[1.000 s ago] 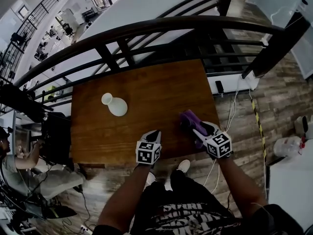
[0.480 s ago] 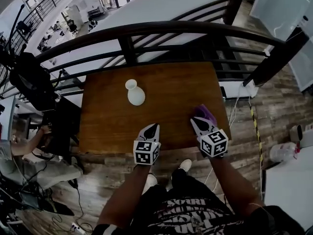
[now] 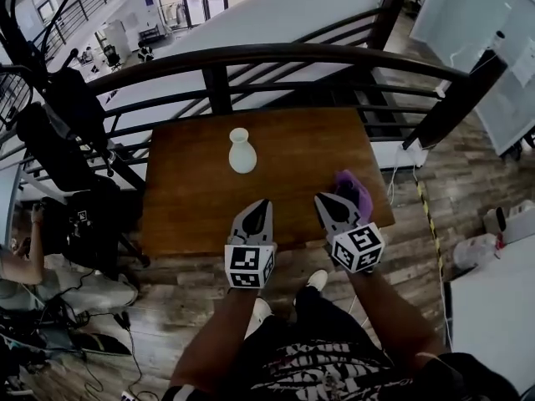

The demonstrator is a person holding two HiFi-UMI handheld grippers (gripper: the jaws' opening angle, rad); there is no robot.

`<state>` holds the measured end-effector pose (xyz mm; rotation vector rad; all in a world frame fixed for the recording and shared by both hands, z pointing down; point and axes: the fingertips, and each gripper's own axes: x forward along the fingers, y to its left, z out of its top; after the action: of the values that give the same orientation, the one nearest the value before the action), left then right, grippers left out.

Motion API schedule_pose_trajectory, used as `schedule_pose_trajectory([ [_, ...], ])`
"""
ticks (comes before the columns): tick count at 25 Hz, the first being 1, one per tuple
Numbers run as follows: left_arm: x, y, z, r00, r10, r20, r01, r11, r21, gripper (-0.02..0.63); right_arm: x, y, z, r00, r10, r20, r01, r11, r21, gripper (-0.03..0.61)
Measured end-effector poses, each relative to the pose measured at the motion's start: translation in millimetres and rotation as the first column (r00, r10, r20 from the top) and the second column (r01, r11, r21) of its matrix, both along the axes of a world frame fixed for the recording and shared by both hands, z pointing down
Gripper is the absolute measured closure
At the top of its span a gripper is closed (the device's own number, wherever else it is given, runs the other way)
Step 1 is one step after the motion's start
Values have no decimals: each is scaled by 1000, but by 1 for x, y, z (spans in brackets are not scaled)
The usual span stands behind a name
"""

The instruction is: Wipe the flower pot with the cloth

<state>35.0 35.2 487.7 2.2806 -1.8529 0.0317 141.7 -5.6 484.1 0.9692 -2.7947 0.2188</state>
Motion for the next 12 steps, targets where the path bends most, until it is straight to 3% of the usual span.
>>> schedule_pose_trajectory([
  [6,3,33,-16,999,3,-37,-3,1000,-3,615,-2,39,-19,1000,9,-11,-9,1000,29,580],
  [12,10,31,-16,1000,-24,-19,24,1000,-7,615,11,32,-19,1000,-6,1,6,1000,18,580],
])
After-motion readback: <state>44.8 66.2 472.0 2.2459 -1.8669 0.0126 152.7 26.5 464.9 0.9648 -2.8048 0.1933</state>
